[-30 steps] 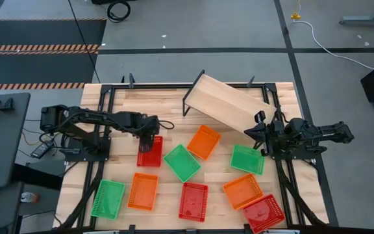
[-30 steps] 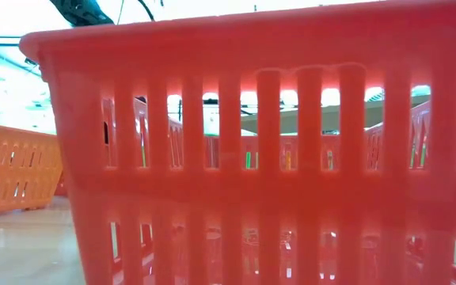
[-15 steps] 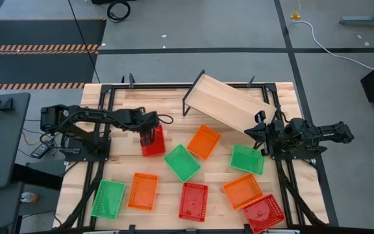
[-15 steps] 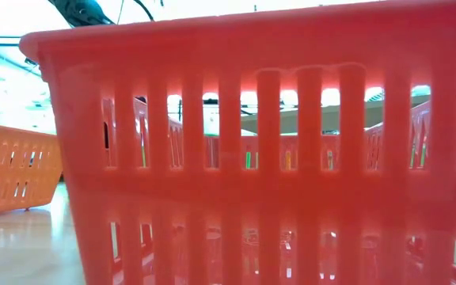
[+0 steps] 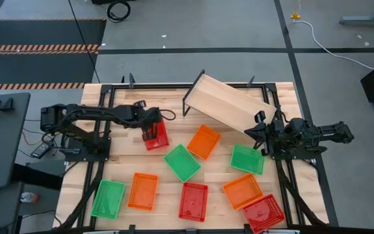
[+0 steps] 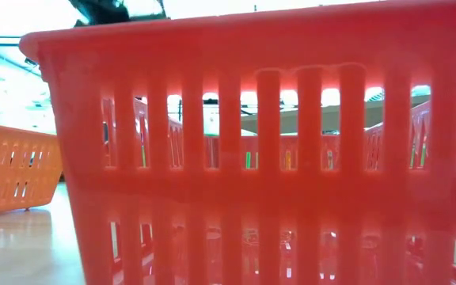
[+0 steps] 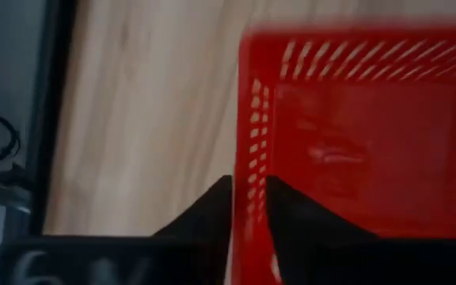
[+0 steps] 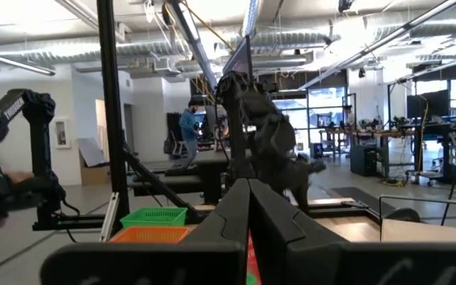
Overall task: Stack baskets on shelf by color
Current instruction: Put the top red bin on the shelf
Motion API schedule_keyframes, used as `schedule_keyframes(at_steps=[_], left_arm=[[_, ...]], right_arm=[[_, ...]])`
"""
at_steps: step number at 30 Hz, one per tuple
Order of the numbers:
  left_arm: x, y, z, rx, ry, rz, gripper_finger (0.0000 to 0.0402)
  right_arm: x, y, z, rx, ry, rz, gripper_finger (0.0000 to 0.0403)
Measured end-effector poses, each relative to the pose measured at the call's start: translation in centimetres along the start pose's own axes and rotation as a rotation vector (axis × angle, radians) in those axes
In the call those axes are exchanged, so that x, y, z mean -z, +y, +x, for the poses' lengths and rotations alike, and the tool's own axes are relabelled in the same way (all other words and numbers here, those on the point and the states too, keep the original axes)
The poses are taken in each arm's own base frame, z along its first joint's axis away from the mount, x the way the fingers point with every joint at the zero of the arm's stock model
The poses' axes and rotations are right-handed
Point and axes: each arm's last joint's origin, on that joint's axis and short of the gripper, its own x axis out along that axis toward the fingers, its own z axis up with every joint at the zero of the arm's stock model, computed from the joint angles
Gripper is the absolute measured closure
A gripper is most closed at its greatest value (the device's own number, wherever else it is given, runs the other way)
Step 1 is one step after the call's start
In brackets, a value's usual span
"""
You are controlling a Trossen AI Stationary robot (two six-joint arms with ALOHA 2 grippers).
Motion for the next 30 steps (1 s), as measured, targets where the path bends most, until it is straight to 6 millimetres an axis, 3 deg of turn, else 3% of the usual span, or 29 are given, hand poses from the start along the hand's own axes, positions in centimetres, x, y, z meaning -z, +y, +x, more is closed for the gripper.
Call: schedule_keyframes(at_steps=[6,11,19,30], left_arm=[[-2.5,0.1,-3.2,0.029,-0.099,-0.005,0.0266],[-2.8,-1.2,-4.4,0.164,-0.115,0.003,0.0267],[-0.3,-4.1,-3.6,0.264,0.023,0.021,0.0238],[1.0,-6.4,-1.8,0.384,-0.02,0.001,0.0161]], right_arm=[[0.2,0.0,0.0,0.001,0.019,0.053,0.0386],[0.3,0.0,0.0,-0.003,0.03,0.113,0.0386],[0.3,0.1,0.0,-0.024,0.033,0.102,0.0386],[0.3,0.1,0.0,-0.023,0.033,0.099,0.0386]])
